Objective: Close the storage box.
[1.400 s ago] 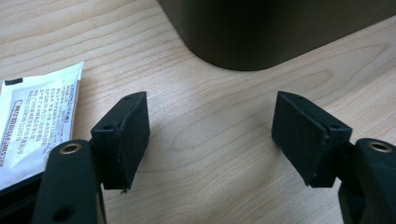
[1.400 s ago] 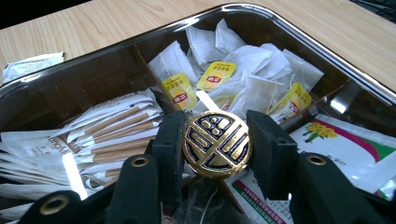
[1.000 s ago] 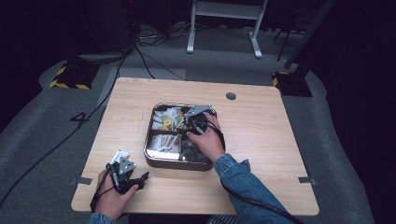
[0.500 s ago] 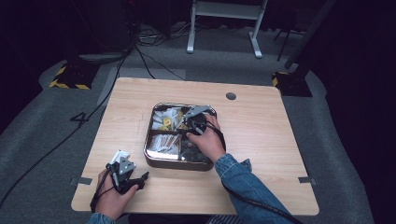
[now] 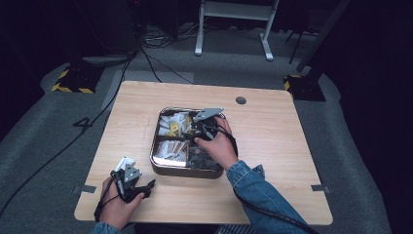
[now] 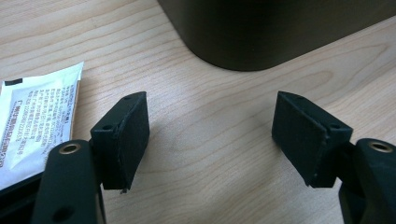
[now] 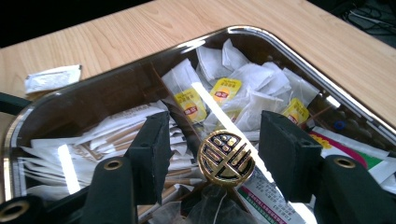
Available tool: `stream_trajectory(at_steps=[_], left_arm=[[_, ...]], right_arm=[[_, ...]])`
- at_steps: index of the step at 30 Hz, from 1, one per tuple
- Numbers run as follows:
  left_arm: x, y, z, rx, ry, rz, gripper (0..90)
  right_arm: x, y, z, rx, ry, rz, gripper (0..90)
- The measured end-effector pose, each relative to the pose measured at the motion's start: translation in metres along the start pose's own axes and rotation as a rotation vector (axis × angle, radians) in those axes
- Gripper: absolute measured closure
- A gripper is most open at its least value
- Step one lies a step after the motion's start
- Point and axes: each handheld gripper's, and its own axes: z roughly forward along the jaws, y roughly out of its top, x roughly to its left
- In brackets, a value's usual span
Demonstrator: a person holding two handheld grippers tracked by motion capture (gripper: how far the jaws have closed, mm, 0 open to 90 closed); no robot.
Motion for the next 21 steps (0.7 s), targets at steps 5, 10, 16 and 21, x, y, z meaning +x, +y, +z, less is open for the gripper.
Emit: stream_trajectory(at_steps=[5,10,16,21], left_arm=[[0.000,0.000,0.000,0.000,0.000,0.000,28.2],[0.000,0.000,0.000,0.000,0.000,0.001,28.2],[0.000,0.000,0.000,0.000,0.001,0.000,28.2],[0.000,0.000,0.000,0.000,0.001,0.000,28.2]], right_arm=[[0.002,0.004,-0.016,-0.015,0.004,-0.013,44.2],[0.001,0.004,-0.033,-0.038,0.001,-0.015,44.2],[-0.003,-0.002,-0.055,-0.058,0.008,-0.007,44.4],[-0.012,-0.010,-0.075,-0.081,0.006,0.026,44.8]])
